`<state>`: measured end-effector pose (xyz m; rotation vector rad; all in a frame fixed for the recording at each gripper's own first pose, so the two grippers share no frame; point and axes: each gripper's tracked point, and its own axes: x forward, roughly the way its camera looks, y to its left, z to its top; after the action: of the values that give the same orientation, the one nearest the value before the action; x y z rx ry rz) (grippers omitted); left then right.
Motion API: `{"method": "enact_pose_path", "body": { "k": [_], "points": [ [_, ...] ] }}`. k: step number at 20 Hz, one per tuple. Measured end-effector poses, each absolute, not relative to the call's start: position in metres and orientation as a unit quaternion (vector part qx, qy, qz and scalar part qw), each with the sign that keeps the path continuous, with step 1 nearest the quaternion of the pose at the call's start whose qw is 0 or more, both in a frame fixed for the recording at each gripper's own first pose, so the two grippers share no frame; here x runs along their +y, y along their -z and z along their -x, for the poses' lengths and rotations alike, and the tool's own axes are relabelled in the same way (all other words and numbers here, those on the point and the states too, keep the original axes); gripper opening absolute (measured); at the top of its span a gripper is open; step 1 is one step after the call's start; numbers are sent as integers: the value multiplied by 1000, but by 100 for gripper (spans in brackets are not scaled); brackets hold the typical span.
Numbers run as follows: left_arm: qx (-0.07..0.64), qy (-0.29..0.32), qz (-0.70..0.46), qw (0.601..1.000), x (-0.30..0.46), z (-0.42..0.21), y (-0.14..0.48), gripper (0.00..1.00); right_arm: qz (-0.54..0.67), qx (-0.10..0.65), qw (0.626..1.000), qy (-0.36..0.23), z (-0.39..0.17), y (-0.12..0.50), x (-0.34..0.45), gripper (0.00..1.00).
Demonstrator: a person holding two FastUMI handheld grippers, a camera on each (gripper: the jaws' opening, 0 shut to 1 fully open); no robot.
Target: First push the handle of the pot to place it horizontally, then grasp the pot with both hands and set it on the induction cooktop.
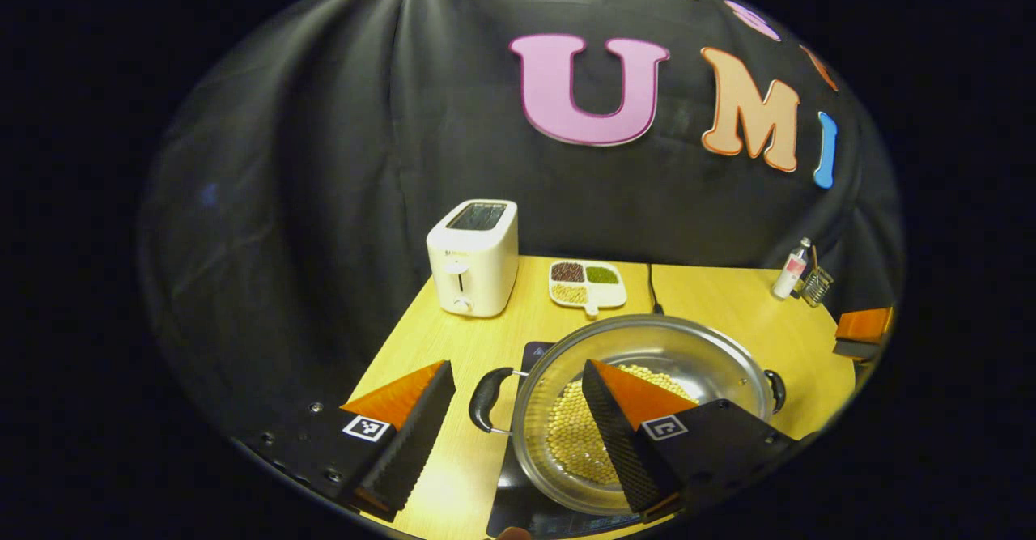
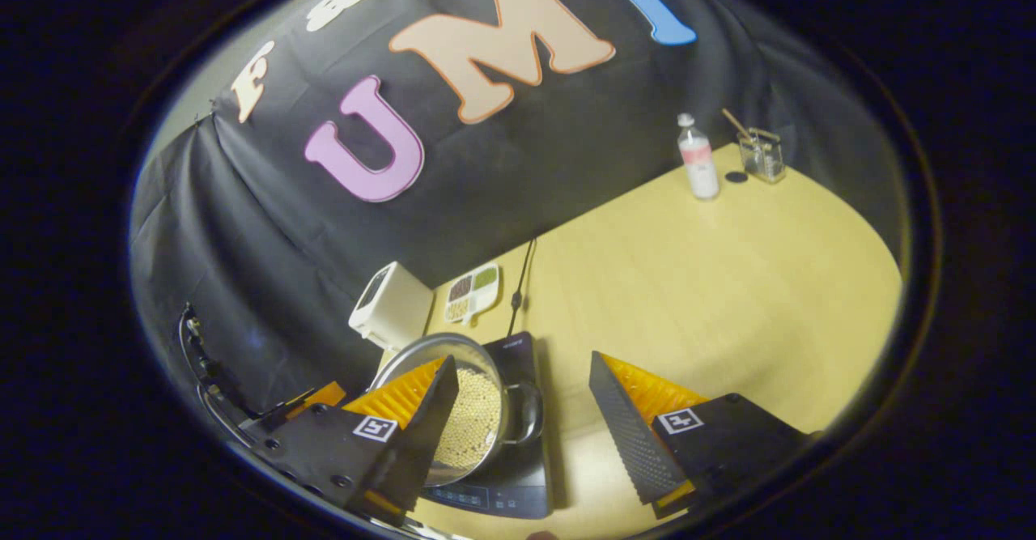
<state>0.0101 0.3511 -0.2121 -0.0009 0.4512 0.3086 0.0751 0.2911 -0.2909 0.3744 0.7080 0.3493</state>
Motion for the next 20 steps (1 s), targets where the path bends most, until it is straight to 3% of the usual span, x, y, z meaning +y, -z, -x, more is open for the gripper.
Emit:
{"method": "enact_pose_path", "body": {
  "k": [1, 3, 4, 5, 13, 20],
  "points": [
    [212, -146, 0, 966, 334, -8, 200, 99, -175, 327, 913, -170, -76, 277, 280, 91],
    [196, -132, 4, 972, 292, -3, 177, 94, -151, 296, 927, -172, -80, 250, 255, 91],
    [190, -129, 5, 973, 272, 0, 167, 96, -137, 280, 934, -175, -82, 235, 241, 100],
    [182, -130, 5, 975, 253, 2, 158, 96, -126, 265, 939, -179, -84, 220, 228, 91],
    [62, -151, -3, 987, 115, 17, 63, 96, -72, 140, 962, -222, -84, 110, 137, 92],
    [-22, -139, -13, 990, 26, 34, 32, 93, -35, 62, 975, -208, -64, 67, 56, 92]
  ]
}}
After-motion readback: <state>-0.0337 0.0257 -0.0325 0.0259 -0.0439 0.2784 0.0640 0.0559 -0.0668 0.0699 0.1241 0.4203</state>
